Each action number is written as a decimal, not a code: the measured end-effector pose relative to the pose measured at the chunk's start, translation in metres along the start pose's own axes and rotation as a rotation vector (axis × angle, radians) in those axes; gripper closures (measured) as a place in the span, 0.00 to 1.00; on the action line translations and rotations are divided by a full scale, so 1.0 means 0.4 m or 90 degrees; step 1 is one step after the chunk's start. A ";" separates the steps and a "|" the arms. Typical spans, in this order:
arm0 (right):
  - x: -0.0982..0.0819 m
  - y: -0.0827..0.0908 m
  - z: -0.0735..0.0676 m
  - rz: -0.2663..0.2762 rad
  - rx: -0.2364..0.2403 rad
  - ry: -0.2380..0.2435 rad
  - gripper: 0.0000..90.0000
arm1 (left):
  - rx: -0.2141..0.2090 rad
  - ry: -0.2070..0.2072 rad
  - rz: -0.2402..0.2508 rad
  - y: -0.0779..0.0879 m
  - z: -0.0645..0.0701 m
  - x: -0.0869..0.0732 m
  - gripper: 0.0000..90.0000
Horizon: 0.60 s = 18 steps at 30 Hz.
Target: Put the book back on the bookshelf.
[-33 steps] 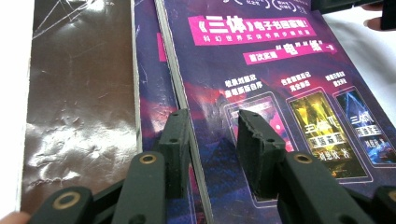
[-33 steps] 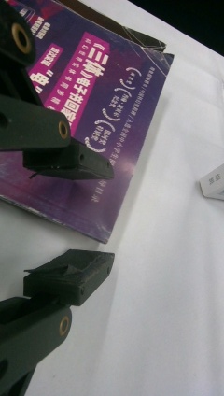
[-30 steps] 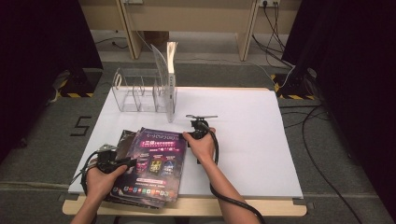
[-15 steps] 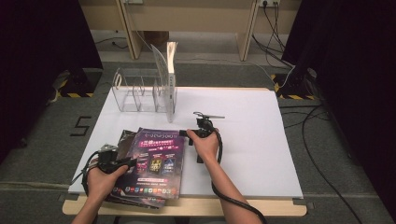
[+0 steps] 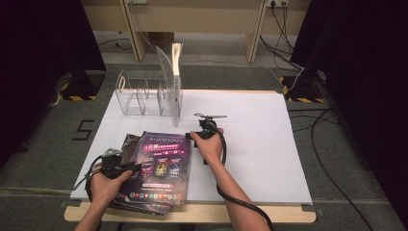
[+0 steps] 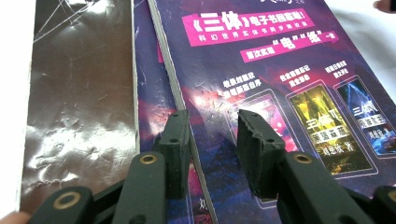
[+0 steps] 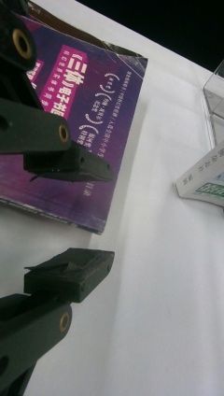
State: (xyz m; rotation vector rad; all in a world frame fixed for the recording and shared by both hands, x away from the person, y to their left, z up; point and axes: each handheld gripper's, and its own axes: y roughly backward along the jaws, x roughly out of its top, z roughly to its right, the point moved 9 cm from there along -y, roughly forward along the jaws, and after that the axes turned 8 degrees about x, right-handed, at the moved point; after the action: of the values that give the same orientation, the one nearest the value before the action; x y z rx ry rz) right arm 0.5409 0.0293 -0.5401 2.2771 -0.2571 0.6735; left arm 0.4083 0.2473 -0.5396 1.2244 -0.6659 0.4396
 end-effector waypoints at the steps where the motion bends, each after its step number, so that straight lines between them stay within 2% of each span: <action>1: 0.000 0.000 0.000 0.000 0.000 0.000 0.60 | 0.000 0.000 0.000 0.000 0.000 0.000 0.69; 6: 0.001 -0.029 -0.005 -0.015 0.006 -0.003 0.58 | 0.006 -0.008 0.006 -0.011 0.001 0.012 0.67; 12: 0.003 -0.040 -0.011 -0.017 0.021 -0.001 0.58 | 0.016 -0.013 0.006 -0.018 -0.001 0.020 0.69; 13: 0.002 -0.040 -0.012 -0.012 0.019 0.001 0.60 | 0.018 -0.012 0.005 -0.018 -0.002 0.020 0.69; 15: -0.004 -0.028 -0.007 -0.003 0.025 -0.016 0.66 | 0.018 -0.012 0.007 -0.018 -0.001 0.020 0.71; 18: -0.005 -0.014 -0.008 0.003 0.029 -0.018 0.69 | 0.024 -0.013 0.006 -0.020 0.001 0.020 0.71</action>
State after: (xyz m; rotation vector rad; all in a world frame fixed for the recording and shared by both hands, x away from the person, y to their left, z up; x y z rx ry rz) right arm 0.5400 0.0354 -0.5427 2.3321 -0.2632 0.6560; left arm 0.4192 0.2442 -0.5396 1.2625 -0.6837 0.4499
